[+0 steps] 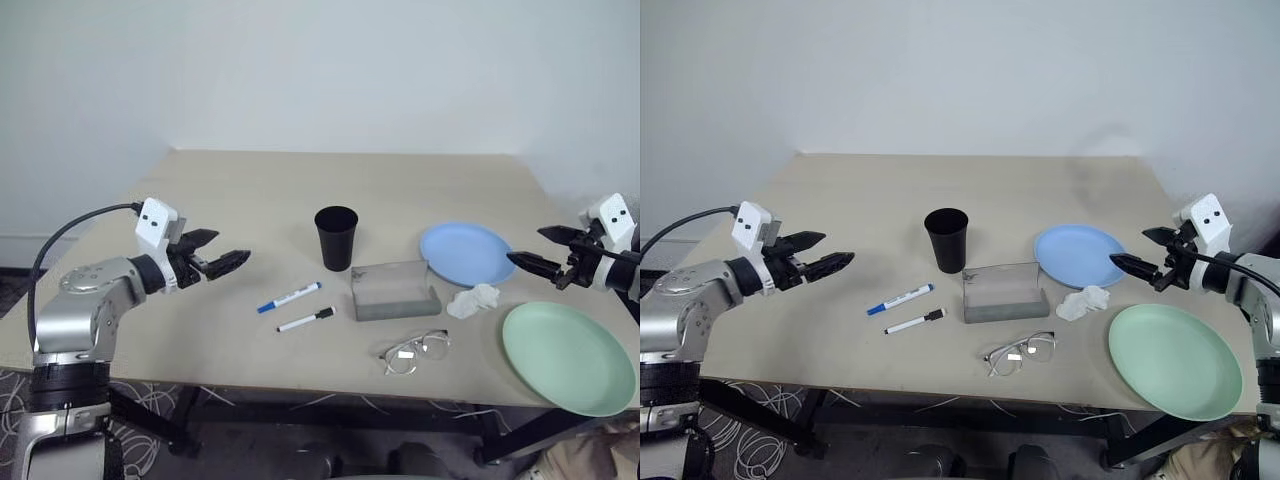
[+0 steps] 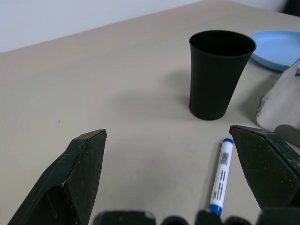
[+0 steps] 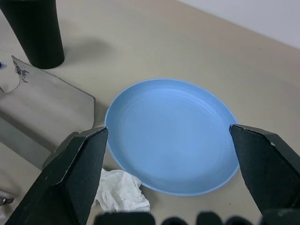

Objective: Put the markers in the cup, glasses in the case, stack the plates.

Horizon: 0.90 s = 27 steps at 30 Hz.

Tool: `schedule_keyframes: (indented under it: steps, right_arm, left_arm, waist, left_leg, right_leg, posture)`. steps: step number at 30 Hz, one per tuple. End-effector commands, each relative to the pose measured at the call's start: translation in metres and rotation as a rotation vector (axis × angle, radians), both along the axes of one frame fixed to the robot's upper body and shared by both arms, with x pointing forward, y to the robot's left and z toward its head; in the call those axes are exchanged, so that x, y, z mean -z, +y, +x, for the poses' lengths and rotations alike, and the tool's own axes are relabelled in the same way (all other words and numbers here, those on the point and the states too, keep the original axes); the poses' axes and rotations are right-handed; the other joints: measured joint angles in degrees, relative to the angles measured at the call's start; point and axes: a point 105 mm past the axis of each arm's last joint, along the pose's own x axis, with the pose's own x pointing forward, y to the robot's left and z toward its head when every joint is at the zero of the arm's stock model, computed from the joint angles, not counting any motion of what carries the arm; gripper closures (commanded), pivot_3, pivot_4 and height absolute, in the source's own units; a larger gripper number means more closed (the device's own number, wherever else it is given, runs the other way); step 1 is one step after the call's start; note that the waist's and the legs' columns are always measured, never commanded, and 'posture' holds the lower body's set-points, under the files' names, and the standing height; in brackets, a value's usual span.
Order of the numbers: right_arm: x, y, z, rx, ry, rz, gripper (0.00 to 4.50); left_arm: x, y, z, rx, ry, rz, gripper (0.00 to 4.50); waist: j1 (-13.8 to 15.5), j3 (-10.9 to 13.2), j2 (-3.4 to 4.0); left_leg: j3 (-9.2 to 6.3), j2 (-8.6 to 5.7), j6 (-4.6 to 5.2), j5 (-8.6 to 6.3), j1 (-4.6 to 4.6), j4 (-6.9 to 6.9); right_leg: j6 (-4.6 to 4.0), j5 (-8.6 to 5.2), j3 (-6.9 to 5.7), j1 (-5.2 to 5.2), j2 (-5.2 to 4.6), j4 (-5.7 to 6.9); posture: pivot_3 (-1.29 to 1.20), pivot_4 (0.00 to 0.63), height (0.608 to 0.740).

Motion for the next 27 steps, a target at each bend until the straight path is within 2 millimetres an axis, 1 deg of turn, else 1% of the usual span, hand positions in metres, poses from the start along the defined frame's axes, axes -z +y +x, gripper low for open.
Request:
schedule_keyframes:
  steps: [1, 4, 7, 11, 14, 17, 21, 23, 25, 27]
  right_arm:
    - [-0.023, -0.006, 0.000, 0.018, -0.071, -0.014, 0.00]
    - [-0.017, -0.009, -0.004, 0.038, -0.056, -0.010, 0.00]
    - [-0.016, -0.010, -0.010, 0.043, -0.047, -0.002, 0.00]
    - [-0.017, -0.017, -0.011, 0.063, -0.039, -0.002, 0.00]
    - [-0.017, -0.025, -0.011, 0.088, -0.031, -0.008, 0.00]
    - [-0.017, -0.037, -0.015, 0.123, -0.016, -0.024, 0.00]
    - [-0.012, -0.061, -0.020, 0.193, 0.010, -0.020, 0.00]
    - [-0.004, -0.073, -0.025, 0.234, 0.039, -0.008, 0.00]
    - [0.006, -0.087, -0.029, 0.281, 0.075, -0.001, 0.00]
    - [0.012, -0.099, -0.031, 0.315, 0.097, -0.001, 0.00]
  left_arm:
    - [-0.014, -0.001, 0.005, 0.010, -0.056, 0.011, 0.04]
    - [-0.013, 0.001, 0.007, 0.010, -0.051, 0.018, 0.04]
    - [-0.014, -0.003, 0.006, 0.035, -0.050, 0.013, 0.04]
    - [-0.014, -0.005, 0.006, 0.038, -0.049, 0.016, 0.04]
    - [-0.012, -0.003, 0.006, 0.036, -0.046, 0.021, 0.04]
    - [-0.011, -0.001, 0.007, 0.033, -0.046, 0.025, 0.04]
    - [-0.010, -0.006, 0.005, 0.059, -0.048, 0.032, 0.04]
    - [-0.009, -0.004, 0.005, 0.056, -0.046, 0.038, 0.04]
    - [-0.013, -0.001, -0.001, 0.078, -0.048, 0.047, 0.04]
    - [-0.015, -0.004, -0.005, 0.094, -0.049, 0.056, 0.04]
  waist:
    - [0.00, 0.00, 0.00]
    - [-0.01, 0.00, 0.00]
    - [-0.01, 0.00, 0.00]
    - [-0.01, 0.00, 0.00]
    - [-0.01, 0.00, -0.01]
    - [-0.01, 0.00, -0.01]
    - [0.04, 0.00, -0.02]
    - [0.01, 0.00, -0.02]
    - [-0.02, 0.00, -0.02]
    - [-0.06, 0.00, -0.02]
  left_leg:
    - [0.00, 0.00, 0.00, 0.00, 0.00, 0.00]
    - [0.01, 0.01, 0.00, -0.02, 0.00, -0.01]
    - [0.00, 0.02, 0.00, -0.05, 0.00, 0.00]
    - [0.03, 0.02, 0.01, -0.05, 0.01, 0.02]
    - [0.05, 0.04, 0.01, -0.05, 0.01, 0.03]
    - [0.06, 0.05, 0.01, -0.05, 0.01, 0.04]
    - [0.05, 0.05, 0.01, -0.05, 0.01, 0.04]
    - [0.07, 0.04, 0.01, -0.06, 0.01, 0.04]
    - [0.10, 0.05, 0.02, -0.06, 0.02, 0.04]
    - [0.11, 0.05, 0.02, -0.06, 0.02, 0.03]
  right_leg:
    - [0.00, 0.00, 0.00, 0.00, 0.00, 0.00]
    - [0.00, 0.00, 0.00, -0.01, 0.00, 0.00]
    - [0.00, 0.00, 0.00, 0.00, 0.01, 0.00]
    - [0.00, 0.00, 0.01, 0.00, 0.01, 0.00]
    - [0.00, 0.00, 0.00, 0.01, 0.01, 0.00]
    - [0.00, 0.00, 0.00, 0.02, 0.01, 0.00]
    - [0.00, 0.00, -0.01, 0.03, 0.01, -0.01]
    - [0.00, 0.00, 0.00, 0.04, 0.00, -0.03]
    - [-0.01, 0.00, 0.00, 0.05, 0.00, -0.05]
    - [-0.01, 0.00, 0.00, 0.05, 0.00, -0.04]
  posture:
    - [0.00, 0.000, 0.732]
    - [0.00, 0.000, 0.732]
    - [0.00, 0.000, 0.732]
    - [0.00, 0.000, 0.732]
    - [0.00, 0.000, 0.732]
    - [0.00, 0.000, 0.732]
    - [0.00, 0.000, 0.732]
    - [0.00, 0.000, 0.732]
    - [0.00, 0.000, 0.732]
    - [0.00, 0.000, 0.732]
